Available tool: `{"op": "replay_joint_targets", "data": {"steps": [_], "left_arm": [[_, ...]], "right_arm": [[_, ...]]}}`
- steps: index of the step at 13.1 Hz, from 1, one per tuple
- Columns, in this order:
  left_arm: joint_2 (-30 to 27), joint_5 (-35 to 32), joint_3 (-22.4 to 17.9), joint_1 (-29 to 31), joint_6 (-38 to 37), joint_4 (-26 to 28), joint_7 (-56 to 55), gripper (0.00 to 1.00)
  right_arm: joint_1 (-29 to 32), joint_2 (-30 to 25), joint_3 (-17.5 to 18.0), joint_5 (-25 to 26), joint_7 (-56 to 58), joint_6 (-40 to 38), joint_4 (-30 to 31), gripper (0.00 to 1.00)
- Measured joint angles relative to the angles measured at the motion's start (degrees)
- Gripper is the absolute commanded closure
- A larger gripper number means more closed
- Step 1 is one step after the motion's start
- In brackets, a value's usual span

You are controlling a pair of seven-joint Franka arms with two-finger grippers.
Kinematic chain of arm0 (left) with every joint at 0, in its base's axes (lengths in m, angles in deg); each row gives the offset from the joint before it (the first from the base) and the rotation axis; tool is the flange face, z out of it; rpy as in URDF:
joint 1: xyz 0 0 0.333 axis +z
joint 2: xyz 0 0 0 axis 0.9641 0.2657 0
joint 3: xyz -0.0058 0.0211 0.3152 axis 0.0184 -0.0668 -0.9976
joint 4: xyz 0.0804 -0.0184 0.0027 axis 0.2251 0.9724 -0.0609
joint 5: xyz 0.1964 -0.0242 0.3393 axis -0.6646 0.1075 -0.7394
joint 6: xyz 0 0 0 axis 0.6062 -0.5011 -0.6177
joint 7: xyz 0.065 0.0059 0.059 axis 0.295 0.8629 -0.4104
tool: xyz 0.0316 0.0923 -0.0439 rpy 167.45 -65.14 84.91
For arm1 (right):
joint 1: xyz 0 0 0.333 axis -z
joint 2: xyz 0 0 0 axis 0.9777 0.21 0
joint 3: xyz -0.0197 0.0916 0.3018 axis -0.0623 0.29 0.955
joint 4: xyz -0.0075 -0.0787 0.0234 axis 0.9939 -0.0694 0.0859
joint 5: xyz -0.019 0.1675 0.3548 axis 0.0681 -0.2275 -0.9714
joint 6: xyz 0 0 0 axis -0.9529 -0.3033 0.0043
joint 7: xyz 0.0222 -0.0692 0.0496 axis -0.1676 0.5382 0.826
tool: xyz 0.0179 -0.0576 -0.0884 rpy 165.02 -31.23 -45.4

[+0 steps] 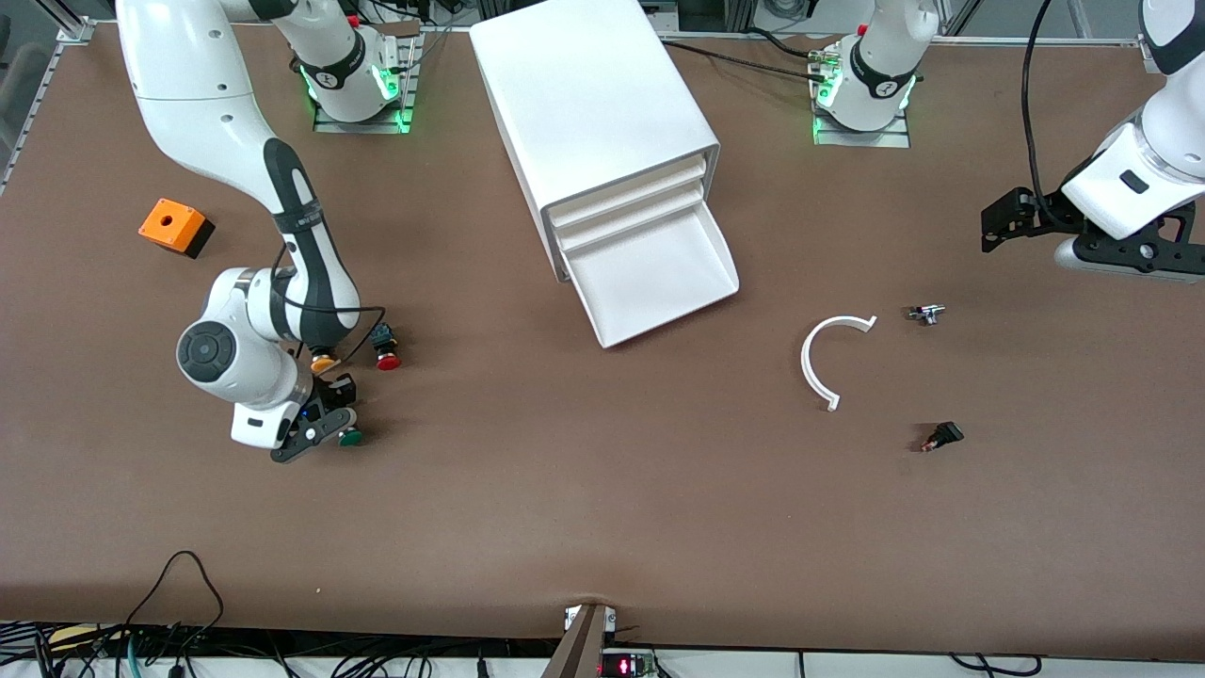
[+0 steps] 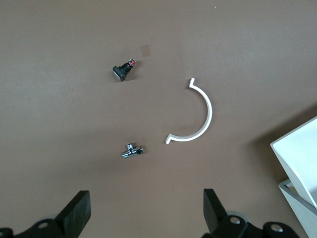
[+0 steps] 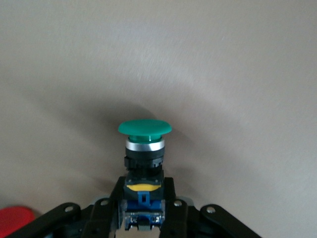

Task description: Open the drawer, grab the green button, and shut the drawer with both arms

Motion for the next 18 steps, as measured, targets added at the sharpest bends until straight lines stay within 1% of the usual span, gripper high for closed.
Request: {"op": "replay_joint_targets", "data": {"steps": [1,2,3,7,9,10,13,15,18], "left_arm": [[0.0,0.0,0.0,-0.01,0.0,0.0,-0.07,0.0],[0.0,0.0,0.01,0.0,0.0,0.0,-0.12,0.0],[0.0,0.0,0.01,-0.01,0.0,0.0,-0.17,0.0],[0.0,0.0,0.07,-0.02,0.0,0.0,-0.23,0.0],[0.0,0.0,0.19,-0.02,0.0,0.0,-0.25,0.0],[0.0,0.0,0.22,-0.02,0.0,0.0,-0.26,0.0],[0.0,0.0,0.3,-0.02,0.0,0.01,-0.95,0.0],[0.0,0.0,0.36,-0.02,-0.21,0.01,-1.79,0.0],[0.0,0.0,0.49,-0.02,-0.47,0.01,-1.99,0.0]], "right_arm": [[0.0,-0.44,0.18,0.0,0.14,0.26,0.72,0.67],[-0.01,-0.61,0.34,0.0,0.55,0.41,1.02,0.29],[0.0,-0.63,0.37,0.0,0.98,0.47,1.06,0.0],[-0.37,-1.2,1.76,-0.5,0.99,1.07,0.95,0.0],[-0.72,-3.92,1.94,-0.52,0.99,0.26,0.66,0.0],[-0.81,-5.85,1.94,-0.52,0.99,-1.34,0.48,0.0],[-0.82,-11.05,1.92,-0.62,0.79,-7.82,-0.66,0.0],[-0.84,-13.73,1.92,-0.83,-0.7,-14.6,-2.77,0.0],[-1.93,-17.51,2.04,-0.96,-9.25,-23.67,-6.86,0.0]]}}
